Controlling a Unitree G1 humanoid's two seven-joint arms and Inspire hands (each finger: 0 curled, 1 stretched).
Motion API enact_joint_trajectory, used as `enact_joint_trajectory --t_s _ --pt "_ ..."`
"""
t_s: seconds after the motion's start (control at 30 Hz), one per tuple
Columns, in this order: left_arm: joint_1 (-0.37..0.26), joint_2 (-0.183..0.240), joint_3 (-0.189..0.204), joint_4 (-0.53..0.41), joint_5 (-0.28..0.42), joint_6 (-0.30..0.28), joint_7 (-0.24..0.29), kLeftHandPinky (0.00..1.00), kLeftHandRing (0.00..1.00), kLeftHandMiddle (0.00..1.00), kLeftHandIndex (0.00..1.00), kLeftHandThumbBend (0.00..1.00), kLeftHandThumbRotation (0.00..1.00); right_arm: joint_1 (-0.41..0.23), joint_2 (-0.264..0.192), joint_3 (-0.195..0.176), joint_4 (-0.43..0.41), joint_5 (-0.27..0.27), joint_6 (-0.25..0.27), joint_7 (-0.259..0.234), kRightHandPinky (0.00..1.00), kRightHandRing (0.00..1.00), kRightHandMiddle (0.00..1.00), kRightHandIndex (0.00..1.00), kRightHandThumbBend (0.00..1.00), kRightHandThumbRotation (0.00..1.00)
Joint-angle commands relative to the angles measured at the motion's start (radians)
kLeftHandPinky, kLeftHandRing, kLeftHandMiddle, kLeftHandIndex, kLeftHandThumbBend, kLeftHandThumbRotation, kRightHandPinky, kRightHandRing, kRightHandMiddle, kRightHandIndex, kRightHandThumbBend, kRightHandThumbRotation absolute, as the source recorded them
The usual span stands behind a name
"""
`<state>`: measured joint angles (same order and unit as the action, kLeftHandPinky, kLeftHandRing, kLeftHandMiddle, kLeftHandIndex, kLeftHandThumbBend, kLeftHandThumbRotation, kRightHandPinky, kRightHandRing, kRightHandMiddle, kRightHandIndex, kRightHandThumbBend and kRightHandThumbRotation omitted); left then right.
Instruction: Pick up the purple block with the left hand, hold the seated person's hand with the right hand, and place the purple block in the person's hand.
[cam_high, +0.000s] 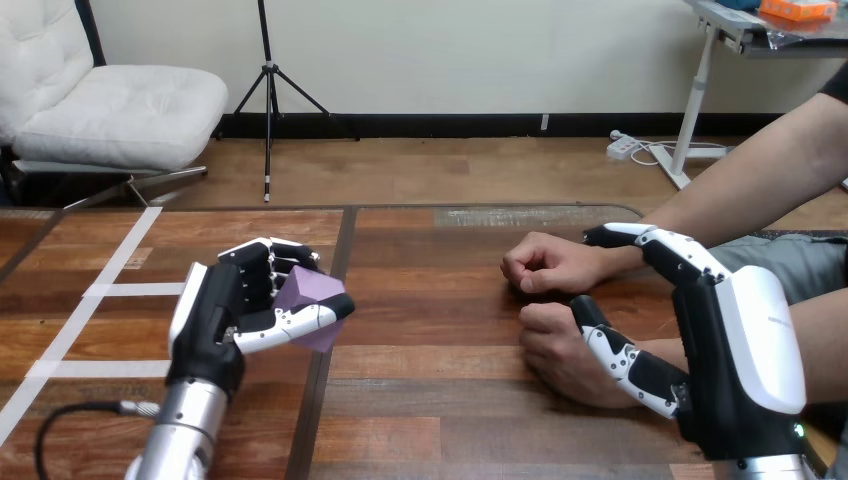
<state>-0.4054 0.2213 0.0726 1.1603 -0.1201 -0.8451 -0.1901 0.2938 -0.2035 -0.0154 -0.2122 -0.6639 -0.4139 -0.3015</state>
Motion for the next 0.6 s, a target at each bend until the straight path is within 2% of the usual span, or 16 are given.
enact_joint_trajectory --t_s 0.0,0.07,0.3,0.57 --pt "-0.035 -0.034 0.043 -0.075 -0.041 -0.042 -0.023 0.36 0.42 0.49 0.49 0.93 0.12 -0.027 -0.027 -0.025 -0.084 -0.006 0.026 0.021 0.71 0.77 0.73 0.7 0.44 0.07" --pt "-0.033 -0.041 0.048 -0.082 -0.043 -0.043 -0.026 0.36 0.42 0.49 0.49 0.93 0.12 -0.024 -0.029 -0.028 -0.092 -0.005 0.038 0.034 0.72 0.78 0.74 0.72 0.46 0.08" --pt "-0.024 -0.078 0.065 -0.112 -0.064 -0.037 -0.039 0.36 0.43 0.49 0.49 0.93 0.11 -0.013 -0.057 -0.048 -0.154 -0.022 0.115 0.126 0.75 0.8 0.78 0.75 0.52 0.09" --pt "-0.02 -0.104 0.081 -0.126 -0.062 -0.041 -0.041 0.36 0.43 0.49 0.48 0.93 0.09 -0.009 -0.099 -0.069 -0.205 -0.055 0.196 0.213 0.77 0.82 0.81 0.8 0.63 0.04"
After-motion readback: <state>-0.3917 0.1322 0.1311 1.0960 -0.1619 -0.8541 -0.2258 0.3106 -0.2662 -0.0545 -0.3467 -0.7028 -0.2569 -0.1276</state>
